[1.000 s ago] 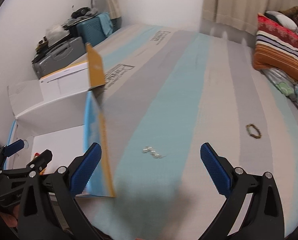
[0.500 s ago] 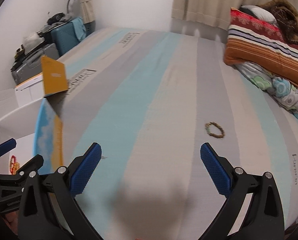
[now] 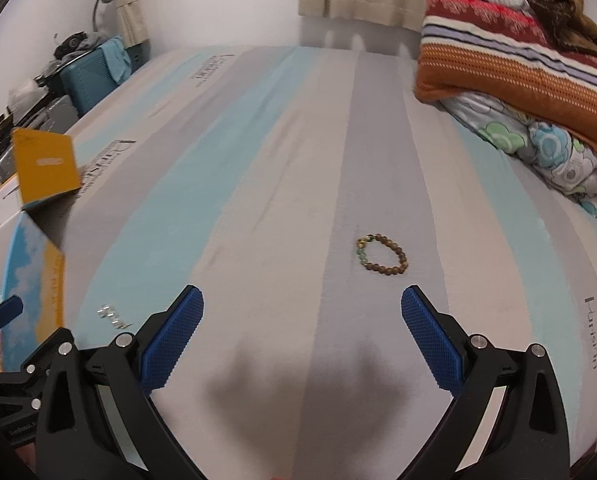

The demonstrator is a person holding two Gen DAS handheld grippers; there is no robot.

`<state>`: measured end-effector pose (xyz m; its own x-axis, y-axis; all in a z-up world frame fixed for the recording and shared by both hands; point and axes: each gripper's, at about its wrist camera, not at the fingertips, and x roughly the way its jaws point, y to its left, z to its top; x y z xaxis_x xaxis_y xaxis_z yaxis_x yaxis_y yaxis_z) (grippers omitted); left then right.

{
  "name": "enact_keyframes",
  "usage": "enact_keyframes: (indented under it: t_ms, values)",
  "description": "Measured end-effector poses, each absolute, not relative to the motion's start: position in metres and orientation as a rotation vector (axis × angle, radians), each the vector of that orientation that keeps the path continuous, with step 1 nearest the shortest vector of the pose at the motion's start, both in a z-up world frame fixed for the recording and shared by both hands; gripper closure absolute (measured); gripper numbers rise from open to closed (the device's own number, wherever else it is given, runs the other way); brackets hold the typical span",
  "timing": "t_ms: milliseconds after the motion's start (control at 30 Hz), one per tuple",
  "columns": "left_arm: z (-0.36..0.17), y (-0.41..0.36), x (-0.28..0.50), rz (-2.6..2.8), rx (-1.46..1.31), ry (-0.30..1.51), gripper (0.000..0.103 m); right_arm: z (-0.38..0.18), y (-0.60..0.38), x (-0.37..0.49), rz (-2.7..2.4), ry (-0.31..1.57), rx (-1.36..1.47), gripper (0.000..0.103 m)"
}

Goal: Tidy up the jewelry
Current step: 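Move both tools back over the pearl earring and wooden bead bracelet, then grasp the pearl earring with the left tool while the right tool grasps the wooden bead bracelet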

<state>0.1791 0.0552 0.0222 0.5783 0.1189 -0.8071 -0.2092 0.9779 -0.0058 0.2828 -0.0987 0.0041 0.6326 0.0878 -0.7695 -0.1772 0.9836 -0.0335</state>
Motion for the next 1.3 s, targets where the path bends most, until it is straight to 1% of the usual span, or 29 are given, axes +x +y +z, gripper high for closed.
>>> enact_keyframes:
  t_ms: [300,433,500,633,767,867,967,1033,1067,1100,1133,1167,1200,1233,1267,1300]
  values:
    - [-0.029,0.063,0.206,0.258,-0.134,0.967,0.006,-0.043,-0.145,0.343,0.136,0.935,-0.007,0.008]
    - [-0.047,0.064,0.215,0.256,-0.135,0.988,0.006,-0.068,-0.149,0.363,0.135,0.973,-0.035,0.008]
    - [-0.052,0.062,0.220,0.262,-0.119,0.974,0.006,-0.077,-0.149,0.370,0.132,0.984,-0.057,0.012]
    - [-0.061,0.065,0.224,0.260,-0.144,0.975,0.006,-0.091,-0.152,0.386,0.129,0.998,-0.065,0.013]
    - [-0.069,0.071,0.226,0.276,-0.170,0.999,0.006,-0.103,-0.152,0.398,0.140,1.019,-0.073,0.021]
    - [-0.074,0.077,0.228,0.281,-0.200,1.006,0.007,-0.110,-0.153,0.402,0.138,1.029,-0.069,0.024]
    - [-0.076,0.075,0.229,0.294,-0.178,1.001,0.010,-0.112,-0.150,0.403,0.129,1.034,-0.096,0.030]
    - [-0.077,0.072,0.230,0.292,-0.166,1.005,0.013,-0.112,-0.150,0.404,0.136,1.037,-0.094,0.038]
    - [-0.078,0.071,0.230,0.289,-0.159,1.005,0.015,-0.113,-0.150,0.405,0.146,1.046,-0.086,0.043]
    - [-0.078,0.070,0.230,0.289,-0.154,1.005,0.017,-0.114,-0.150,0.405,0.150,1.058,-0.077,0.044]
    - [-0.078,0.071,0.231,0.288,-0.151,1.006,0.020,-0.115,-0.151,0.406,0.148,1.057,-0.074,0.045]
    - [-0.079,0.071,0.230,0.288,-0.153,1.006,0.026,-0.115,-0.151,0.406,0.146,1.055,-0.075,0.049]
    - [-0.078,0.072,0.230,0.286,-0.158,1.007,0.029,-0.116,-0.151,0.407,0.148,1.058,-0.076,0.054]
    - [-0.078,0.073,0.231,0.285,-0.159,1.007,0.036,-0.116,-0.151,0.406,0.153,1.061,-0.072,0.057]
    - [-0.078,0.073,0.231,0.283,-0.159,1.011,0.043,-0.116,-0.152,0.406,0.159,1.062,-0.066,0.064]
    - [-0.078,0.073,0.231,0.281,-0.157,1.013,0.045,-0.115,-0.152,0.406,0.162,1.064,-0.063,0.072]
